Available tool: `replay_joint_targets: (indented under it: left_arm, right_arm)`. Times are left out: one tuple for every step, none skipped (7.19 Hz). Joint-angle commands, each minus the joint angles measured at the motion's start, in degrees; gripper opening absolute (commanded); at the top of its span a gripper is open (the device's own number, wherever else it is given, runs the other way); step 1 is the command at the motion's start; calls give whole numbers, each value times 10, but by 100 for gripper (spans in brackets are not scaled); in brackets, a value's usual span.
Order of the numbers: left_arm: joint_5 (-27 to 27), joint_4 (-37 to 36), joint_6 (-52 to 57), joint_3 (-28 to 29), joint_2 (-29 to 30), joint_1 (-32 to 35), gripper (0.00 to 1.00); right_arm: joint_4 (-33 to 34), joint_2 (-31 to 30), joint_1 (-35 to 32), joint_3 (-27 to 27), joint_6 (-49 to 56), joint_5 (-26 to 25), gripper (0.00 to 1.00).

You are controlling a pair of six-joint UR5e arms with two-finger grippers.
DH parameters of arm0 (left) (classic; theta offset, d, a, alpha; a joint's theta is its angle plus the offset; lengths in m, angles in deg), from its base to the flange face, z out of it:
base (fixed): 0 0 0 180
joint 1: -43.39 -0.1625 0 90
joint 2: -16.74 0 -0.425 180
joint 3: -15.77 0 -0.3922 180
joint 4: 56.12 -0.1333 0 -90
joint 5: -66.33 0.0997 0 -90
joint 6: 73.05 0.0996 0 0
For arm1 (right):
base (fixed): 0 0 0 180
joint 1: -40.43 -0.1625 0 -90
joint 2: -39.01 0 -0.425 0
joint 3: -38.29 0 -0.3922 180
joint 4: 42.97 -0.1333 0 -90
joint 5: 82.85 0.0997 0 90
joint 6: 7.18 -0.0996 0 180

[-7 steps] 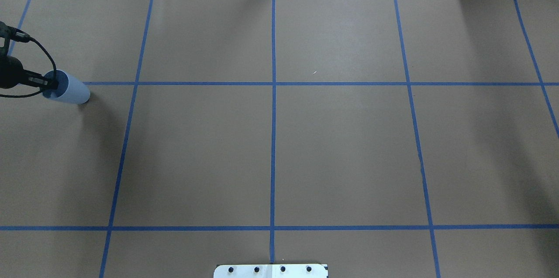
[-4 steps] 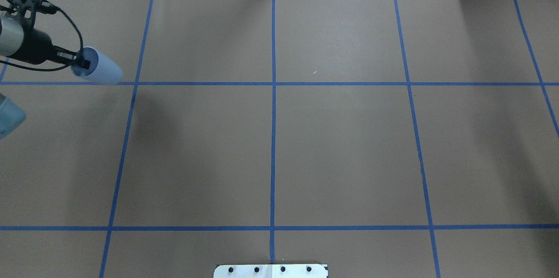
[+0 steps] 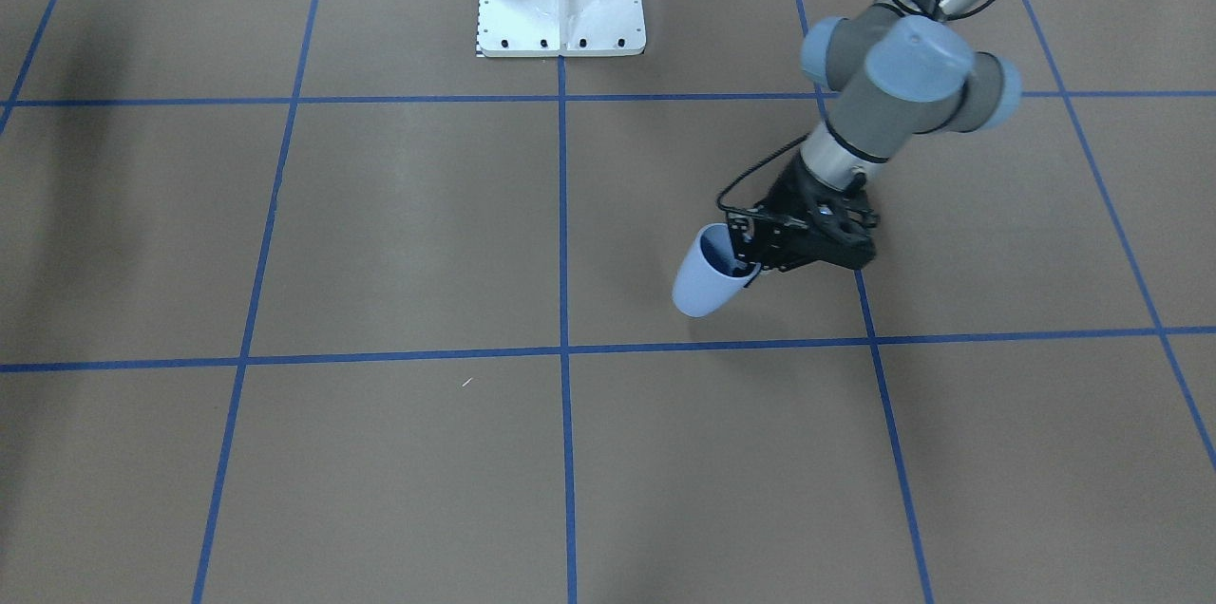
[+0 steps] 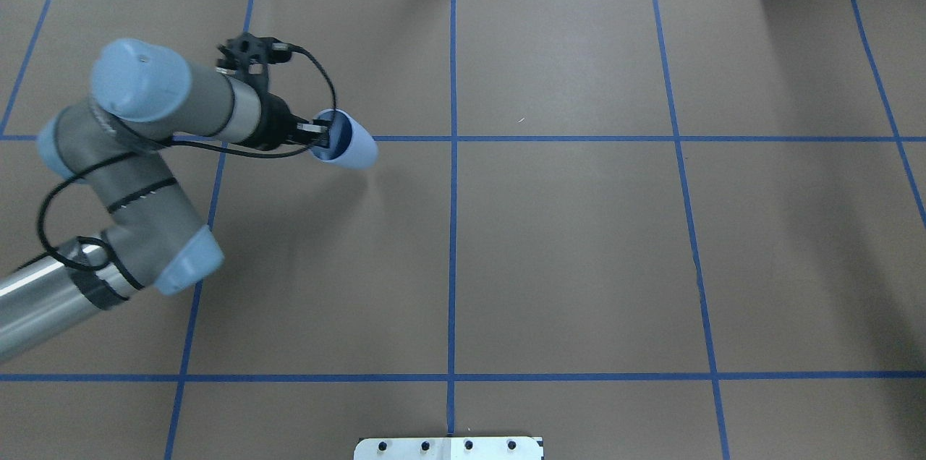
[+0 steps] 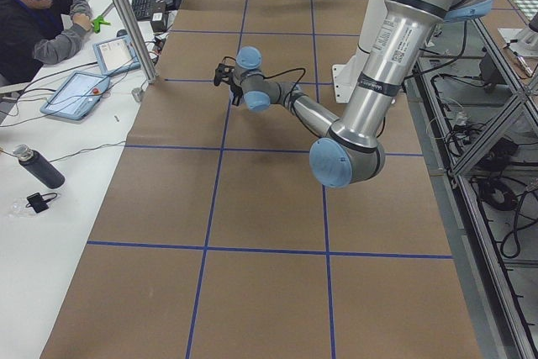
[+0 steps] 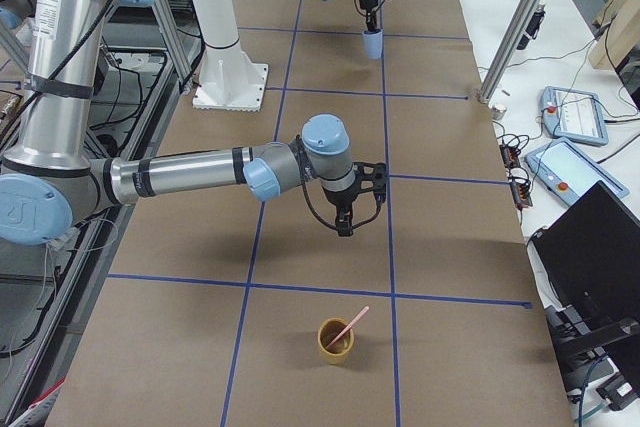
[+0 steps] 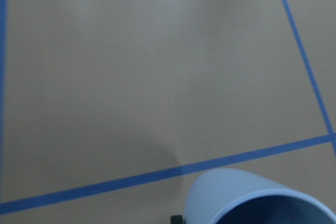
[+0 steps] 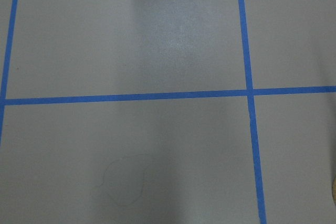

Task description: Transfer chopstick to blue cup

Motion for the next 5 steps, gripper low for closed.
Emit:
replay_joint_targets:
  left_arm:
    - [69, -136, -44, -1, 109, -83, 0]
    - [70, -172, -44, -2, 128, -85, 0]
    - [69, -217, -43, -1, 149, -85, 0]
    - [69, -303, -39, -2, 181, -86, 0]
    - [68, -354, -37, -2, 202, -95, 0]
  right_arm:
    - [0, 0, 0, -1, -1, 0, 100]
    - [-1, 0, 0, -2, -1, 0, 100]
    - [-1, 0, 0, -4, -1, 1, 100]
    - [-1, 0, 0, -4, -1, 1, 100]
    - [-1, 0, 0, -5, -1, 1, 100]
